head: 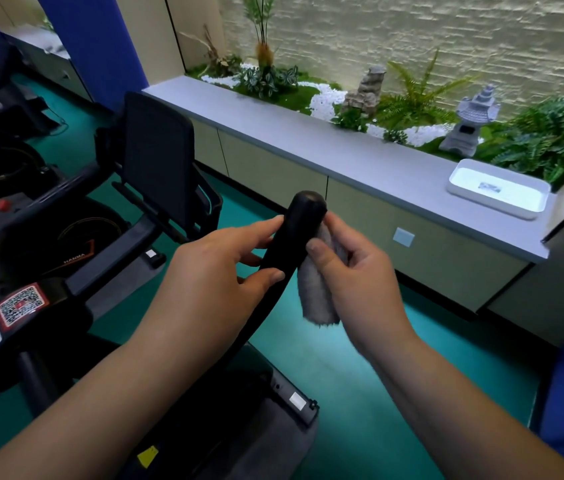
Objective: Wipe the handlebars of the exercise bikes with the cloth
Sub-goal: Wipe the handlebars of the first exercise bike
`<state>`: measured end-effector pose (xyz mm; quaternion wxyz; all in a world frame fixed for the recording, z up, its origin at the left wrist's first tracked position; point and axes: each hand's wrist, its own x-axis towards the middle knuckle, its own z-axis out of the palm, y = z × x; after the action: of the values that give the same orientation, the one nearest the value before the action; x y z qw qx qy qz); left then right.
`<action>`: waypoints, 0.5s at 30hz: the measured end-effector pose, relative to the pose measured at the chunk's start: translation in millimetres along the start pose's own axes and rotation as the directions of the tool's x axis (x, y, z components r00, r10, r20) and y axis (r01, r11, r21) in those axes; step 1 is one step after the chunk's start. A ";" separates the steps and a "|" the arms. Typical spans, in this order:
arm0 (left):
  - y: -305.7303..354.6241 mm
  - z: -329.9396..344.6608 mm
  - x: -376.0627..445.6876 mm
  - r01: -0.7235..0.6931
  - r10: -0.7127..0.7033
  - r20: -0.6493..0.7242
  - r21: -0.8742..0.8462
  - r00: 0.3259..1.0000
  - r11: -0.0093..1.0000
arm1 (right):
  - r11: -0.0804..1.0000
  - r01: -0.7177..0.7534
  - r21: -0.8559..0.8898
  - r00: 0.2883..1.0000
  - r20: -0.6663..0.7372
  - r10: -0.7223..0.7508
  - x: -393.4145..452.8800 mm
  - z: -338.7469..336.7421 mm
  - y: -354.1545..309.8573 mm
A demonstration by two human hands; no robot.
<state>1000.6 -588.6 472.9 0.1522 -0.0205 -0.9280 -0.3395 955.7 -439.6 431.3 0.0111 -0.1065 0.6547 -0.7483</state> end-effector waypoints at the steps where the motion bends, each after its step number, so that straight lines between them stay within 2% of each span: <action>1: 0.2 -0.1 0.3 -0.004 0.004 -0.005 -0.002 1.000 1.000 | 1.000 0.008 0.007 1.000 0.000 -0.008 5.7 -1.8 -3.0; 9: -2.6 0.8 -0.9 -0.040 0.040 -0.010 0.017 0.999 0.999 | 0.998 -0.051 -0.046 0.997 0.052 0.053 -18.4 -1.8 14.0; 13: -1.3 -2.4 -2.5 -0.043 0.042 0.038 0.025 0.998 0.999 | 1.000 0.009 0.022 1.000 -0.009 -0.008 12.2 -9.1 -7.0; 15: -1.2 -3.0 -4.8 -0.047 0.046 0.049 0.026 0.998 0.999 | 0.999 0.016 0.037 1.000 0.024 -0.017 16.8 -10.4 -10.5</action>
<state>1005.8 -591.1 473.0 0.1378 -0.0481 -0.9351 -0.3229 938.7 -430.5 442.9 0.0149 -0.1209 0.6396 -0.7590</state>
